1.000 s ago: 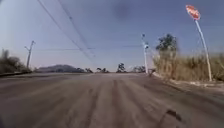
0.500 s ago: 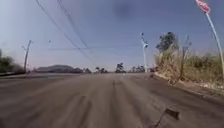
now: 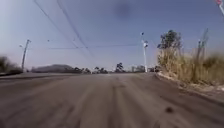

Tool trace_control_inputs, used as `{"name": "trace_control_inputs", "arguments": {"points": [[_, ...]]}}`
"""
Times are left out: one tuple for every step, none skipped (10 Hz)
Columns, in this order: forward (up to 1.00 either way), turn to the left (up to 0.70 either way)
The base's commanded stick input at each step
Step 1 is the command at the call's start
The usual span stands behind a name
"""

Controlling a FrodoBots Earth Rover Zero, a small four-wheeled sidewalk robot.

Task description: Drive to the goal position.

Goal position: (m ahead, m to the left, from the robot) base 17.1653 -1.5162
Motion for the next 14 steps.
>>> {"name": "trace_control_inputs", "arguments": {"points": [[1.00, 0.00], [1.00, 0.00], [1.00, 0.00], [1.00, 0.00], [1.00, 0.00], [1.00, 0.00], [1.00, 0.00], [1.00, 0.00], [1.00, 0.00], [1.00, 0.00], [1.00, 0.00], [1.00, 0.00], [1.00, 0.00], [1.00, 0.00]]}}
